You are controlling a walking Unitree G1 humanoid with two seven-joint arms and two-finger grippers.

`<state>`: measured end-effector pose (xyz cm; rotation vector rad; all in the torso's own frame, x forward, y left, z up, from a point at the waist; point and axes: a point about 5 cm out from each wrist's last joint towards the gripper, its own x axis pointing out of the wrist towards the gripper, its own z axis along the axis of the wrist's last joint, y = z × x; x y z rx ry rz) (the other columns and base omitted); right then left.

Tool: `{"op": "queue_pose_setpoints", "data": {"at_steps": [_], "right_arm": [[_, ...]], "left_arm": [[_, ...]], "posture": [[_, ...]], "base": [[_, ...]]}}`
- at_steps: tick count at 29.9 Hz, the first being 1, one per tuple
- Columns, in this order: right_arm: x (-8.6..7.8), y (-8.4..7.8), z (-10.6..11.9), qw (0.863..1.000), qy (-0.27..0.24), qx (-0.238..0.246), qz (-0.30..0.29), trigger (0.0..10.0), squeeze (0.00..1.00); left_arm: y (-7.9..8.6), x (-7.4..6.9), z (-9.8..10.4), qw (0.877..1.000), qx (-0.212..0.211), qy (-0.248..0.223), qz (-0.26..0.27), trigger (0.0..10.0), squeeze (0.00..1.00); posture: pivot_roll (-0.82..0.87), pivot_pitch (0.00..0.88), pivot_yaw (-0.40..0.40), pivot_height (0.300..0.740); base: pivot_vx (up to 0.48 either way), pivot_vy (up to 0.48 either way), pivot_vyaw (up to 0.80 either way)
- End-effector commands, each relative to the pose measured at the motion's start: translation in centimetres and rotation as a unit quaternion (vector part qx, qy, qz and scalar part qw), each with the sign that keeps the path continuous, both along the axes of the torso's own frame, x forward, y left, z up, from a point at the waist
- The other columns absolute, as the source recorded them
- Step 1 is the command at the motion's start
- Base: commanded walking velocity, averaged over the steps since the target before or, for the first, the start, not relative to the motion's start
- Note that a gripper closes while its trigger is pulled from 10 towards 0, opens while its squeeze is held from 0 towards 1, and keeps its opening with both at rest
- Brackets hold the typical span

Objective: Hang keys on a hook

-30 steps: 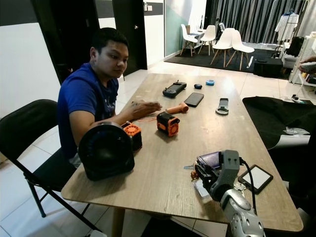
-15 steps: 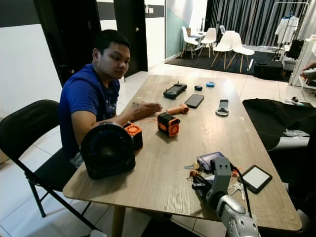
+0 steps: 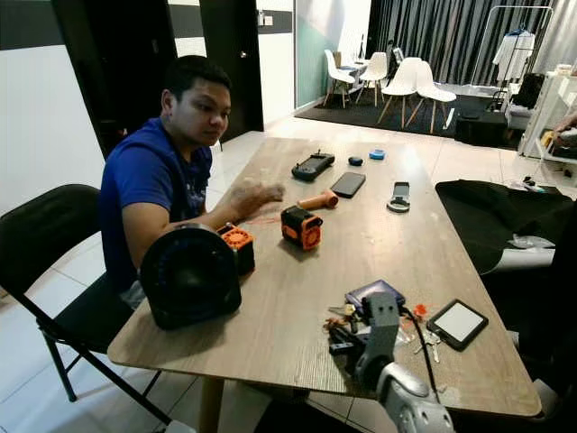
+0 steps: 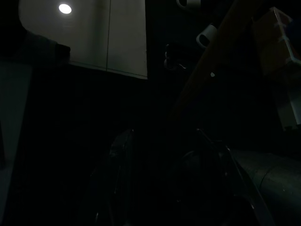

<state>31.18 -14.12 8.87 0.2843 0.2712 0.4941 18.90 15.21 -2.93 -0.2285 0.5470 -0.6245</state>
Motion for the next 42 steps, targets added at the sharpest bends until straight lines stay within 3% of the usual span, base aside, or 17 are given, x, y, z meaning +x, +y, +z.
{"op": "queue_pose_setpoints", "data": {"at_steps": [1, 5, 9, 13, 19, 30, 32, 34, 35, 36, 39, 40, 41, 42], "right_arm": [[-0.8, 0.9, -1.4, 0.999, 0.034, 0.001, 0.022, 1.9, 0.00], [-0.7, 2.5, 0.3, 0.998, 0.002, 0.024, 0.057, 1.9, 0.00], [-0.4, 2.7, 1.5, 0.997, -0.023, 0.040, 0.056, 2.1, 0.00], [0.1, 2.7, 4.0, 0.992, -0.062, 0.093, 0.058, 2.2, 0.00], [-0.6, 3.2, 6.2, 0.982, -0.098, 0.120, 0.104, 1.8, 0.00], [-1.5, 3.7, 7.5, 0.973, -0.115, 0.146, 0.140, 2.0, 0.00], [-1.4, 3.6, 6.9, 0.977, -0.105, 0.134, 0.131, 4.9, 0.00], [-1.3, 3.5, 6.6, 0.978, -0.101, 0.130, 0.128, 4.9, 0.00], [-1.3, 3.4, 6.4, 0.979, -0.098, 0.128, 0.123, 6.4, 0.00], [-1.3, 3.4, 6.6, 0.978, -0.100, 0.136, 0.120, 7.0, 0.00], [-1.4, 3.3, 7.3, 0.974, -0.110, 0.159, 0.119, 7.3, 0.00], [-1.4, 3.3, 7.9, 0.970, -0.117, 0.174, 0.120, 7.7, 0.00], [-1.4, 3.2, 8.6, 0.966, -0.128, 0.189, 0.119, 8.7, 0.00], [-1.4, 3.2, 8.6, 0.966, -0.128, 0.189, 0.119, 8.7, 0.00]], "left_arm": [[0.2, -0.5, -0.3, 1.000, 0.006, 0.006, -0.003, 10.0, 0.00], [0.2, -0.4, -0.2, 1.000, 0.007, 0.005, -0.003, 10.0, 0.00], [0.1, -0.3, -0.2, 1.000, 0.006, 0.004, -0.003, 10.0, 0.00], [0.1, -0.4, -0.2, 1.000, 0.005, 0.004, -0.003, 10.0, 0.00], [0.0, -0.3, -0.2, 1.000, 0.004, 0.003, -0.005, 10.0, 0.00], [-0.1, -0.2, -0.1, 1.000, 0.004, 0.003, -0.006, 10.0, 0.00], [-0.1, -0.2, -0.1, 1.000, 0.005, 0.003, -0.007, 10.0, 0.00], [-0.1, -0.2, -0.1, 1.000, 0.005, 0.003, -0.006, 10.0, 0.00], [-0.1, -0.2, -0.1, 1.000, 0.005, 0.003, -0.006, 10.0, 0.00], [-0.1, -0.2, -0.1, 1.000, 0.005, 0.003, -0.006, 10.0, 0.00], [0.0, -0.2, -0.1, 1.000, 0.005, 0.003, -0.005, 10.0, 0.00], [0.0, -0.2, -0.1, 1.000, 0.006, 0.003, -0.005, 10.0, 0.00], [0.0, -0.2, -0.2, 1.000, 0.006, 0.003, -0.006, 10.0, 0.00], [0.0, -0.2, -0.2, 1.000, 0.006, 0.003, -0.006, 10.0, 0.00]], "posture": [[0.05, 0.058, 0.006, 0.740], [0.05, 0.058, 0.005, 0.740], [0.05, 0.057, 0.004, 0.740], [0.05, 0.055, 0.004, 0.740], [0.05, 0.049, 0.004, 0.740], [0.04, 0.047, 0.008, 0.740], [0.05, 0.047, 0.007, 0.740], [0.05, 0.047, 0.007, 0.740], [0.05, 0.046, 0.007, 0.740], [0.05, 0.046, 0.007, 0.740], [0.05, 0.044, 0.009, 0.740], [0.05, 0.044, 0.009, 0.740], [0.05, 0.044, 0.011, 0.740], [0.05, 0.044, 0.011, 0.740]], "base": [[0.000, 0.000, 0.00], [0.000, 0.000, 0.00], [0.000, 0.000, 0.00], [0.000, 0.000, 0.00], [0.000, 0.000, 0.00], [0.000, 0.000, 0.00], [0.000, 0.000, 0.00], [0.000, 0.000, 0.00], [0.000, 0.000, 0.00], [0.000, 0.000, 0.00], [0.000, 0.000, 0.00], [0.000, 0.000, 0.00], [0.000, 0.000, 0.00], [0.000, 0.000, 0.00]]}}
